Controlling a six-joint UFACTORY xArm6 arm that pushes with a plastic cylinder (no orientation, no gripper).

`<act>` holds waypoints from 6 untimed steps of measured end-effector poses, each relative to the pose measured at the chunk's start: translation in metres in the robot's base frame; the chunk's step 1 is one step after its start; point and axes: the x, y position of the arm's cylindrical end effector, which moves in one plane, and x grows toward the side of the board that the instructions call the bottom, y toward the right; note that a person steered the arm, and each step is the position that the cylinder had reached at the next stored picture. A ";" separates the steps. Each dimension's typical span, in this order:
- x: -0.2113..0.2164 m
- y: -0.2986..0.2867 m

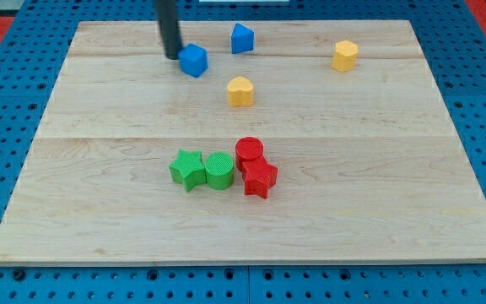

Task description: Push the yellow heart into the blue cube

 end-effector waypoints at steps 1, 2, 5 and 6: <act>0.014 -0.002; 0.019 0.031; 0.123 0.031; 0.121 0.085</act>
